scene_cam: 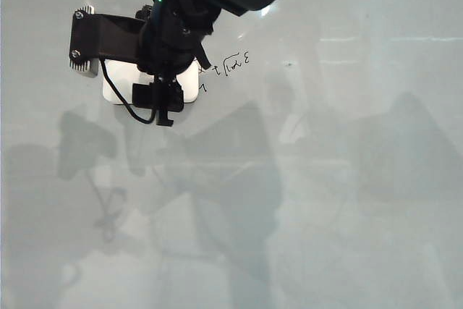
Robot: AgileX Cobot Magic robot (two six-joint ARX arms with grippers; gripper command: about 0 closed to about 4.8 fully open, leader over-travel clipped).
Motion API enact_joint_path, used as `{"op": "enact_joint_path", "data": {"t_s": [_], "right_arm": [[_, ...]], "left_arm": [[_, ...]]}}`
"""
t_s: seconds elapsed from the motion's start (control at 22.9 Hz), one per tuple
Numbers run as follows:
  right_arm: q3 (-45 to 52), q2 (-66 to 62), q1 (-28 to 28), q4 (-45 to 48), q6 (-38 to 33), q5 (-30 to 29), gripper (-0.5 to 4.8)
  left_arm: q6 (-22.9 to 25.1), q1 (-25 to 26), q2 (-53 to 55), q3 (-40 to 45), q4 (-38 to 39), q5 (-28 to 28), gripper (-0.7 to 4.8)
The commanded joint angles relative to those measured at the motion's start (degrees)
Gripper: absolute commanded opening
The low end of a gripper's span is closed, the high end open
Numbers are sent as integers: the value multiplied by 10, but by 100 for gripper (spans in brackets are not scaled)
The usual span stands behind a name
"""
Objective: Grab the whiteboard eraser that is attached to the surface of the whiteboard and use it to clean the writing on the whiteboard.
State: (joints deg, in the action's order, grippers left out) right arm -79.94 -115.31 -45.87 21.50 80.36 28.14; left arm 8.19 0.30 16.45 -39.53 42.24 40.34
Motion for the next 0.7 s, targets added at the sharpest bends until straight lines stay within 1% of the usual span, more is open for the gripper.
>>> {"op": "enact_joint_path", "data": {"t_s": [0.04,0.09,0.26,0.35,0.52,0.7], "right_arm": [[10,-10,52,-21,-43,103,242],[15,-11,51,-23,-56,102,242],[26,-11,41,-42,-69,99,242],[30,-10,28,-45,-69,113,242],[31,9,2,-62,-70,183,242],[61,90,-20,-86,-68,189,241]], "left_arm": [[2,0,0,-3,-7,-2,-3],[2,-1,0,-3,-7,-2,-3],[2,-5,0,-3,-7,-5,-3],[2,-12,0,-3,-7,-5,-3],[2,-25,0,-3,-7,-5,-3],[2,-41,0,-3,-7,-5,-3]]}}
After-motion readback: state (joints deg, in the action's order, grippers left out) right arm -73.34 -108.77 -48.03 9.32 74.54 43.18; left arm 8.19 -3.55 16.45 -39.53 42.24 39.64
